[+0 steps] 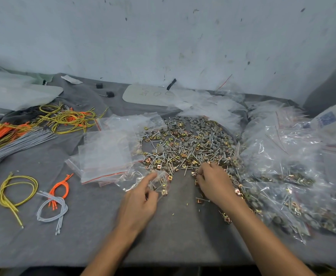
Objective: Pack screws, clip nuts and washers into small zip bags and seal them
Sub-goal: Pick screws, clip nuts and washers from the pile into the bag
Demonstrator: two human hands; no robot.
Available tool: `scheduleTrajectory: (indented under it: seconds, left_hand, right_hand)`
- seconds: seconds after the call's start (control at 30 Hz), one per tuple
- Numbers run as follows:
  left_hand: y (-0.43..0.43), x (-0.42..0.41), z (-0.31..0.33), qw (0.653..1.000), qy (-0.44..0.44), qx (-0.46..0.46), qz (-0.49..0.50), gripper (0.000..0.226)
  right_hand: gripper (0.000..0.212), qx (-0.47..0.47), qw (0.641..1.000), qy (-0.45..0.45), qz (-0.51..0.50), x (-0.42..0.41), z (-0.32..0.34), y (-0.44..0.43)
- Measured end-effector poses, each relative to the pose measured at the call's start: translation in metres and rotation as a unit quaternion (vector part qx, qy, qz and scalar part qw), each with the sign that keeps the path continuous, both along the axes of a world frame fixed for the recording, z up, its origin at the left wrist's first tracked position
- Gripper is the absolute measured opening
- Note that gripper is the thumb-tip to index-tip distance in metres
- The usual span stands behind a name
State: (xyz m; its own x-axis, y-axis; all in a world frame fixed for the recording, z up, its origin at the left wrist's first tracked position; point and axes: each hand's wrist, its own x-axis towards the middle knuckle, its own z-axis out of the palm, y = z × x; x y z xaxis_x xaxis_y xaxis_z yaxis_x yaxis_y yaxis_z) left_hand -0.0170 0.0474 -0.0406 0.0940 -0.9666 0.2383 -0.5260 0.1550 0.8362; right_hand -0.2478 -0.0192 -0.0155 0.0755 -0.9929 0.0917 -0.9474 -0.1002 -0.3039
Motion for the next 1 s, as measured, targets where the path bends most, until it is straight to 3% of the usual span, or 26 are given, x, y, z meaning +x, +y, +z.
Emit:
scheduleTrajectory:
  seconds: [0.1,0.17,0.3,0.43,0.73,0.9,1.0]
  left_hand:
    - [0.0,-0.001,0.0,1.0,-0.001,-0.002,-0.002,0.056]
    - [0.001,-0.001,0.0,1.0,-0.001,0.0,0.0,0.056]
    - [0.0,-0.001,0.001,1.0,-0.006,0.006,0.002,0.056]
    - [0.0,-0.001,0.002,1.0,-0.01,0.009,0.0,0.058]
    - [-0.001,0.001,0.001,1.0,0.002,0.015,-0.003,0.056]
    - [-0.001,0.001,0.001,1.0,0.0,0.013,0.008,0.058]
    - [-0.001,0.0,0.001,1.0,-0.003,0.011,0.008,0.056]
  right_hand:
    - [0.003,-0.022,1.0,-0.015,0.017,0.003,0.005,0.006]
    - [0.005,-0.039,0.996,-0.071,0.03,0.008,0.013,0.015]
    - [0.005,0.002,0.983,-0.156,0.095,0.029,0.025,0.038]
    - [0.005,-0.009,0.976,-0.164,0.145,0.057,0.021,0.055]
    - [0.024,-0.056,0.985,-0.066,0.152,0.094,0.006,0.055]
    - [0.025,-0.013,0.964,-0.191,0.185,0.08,0.011,0.056]
    - [0.019,-0.045,0.965,-0.227,0.12,0.056,0.014,0.04]
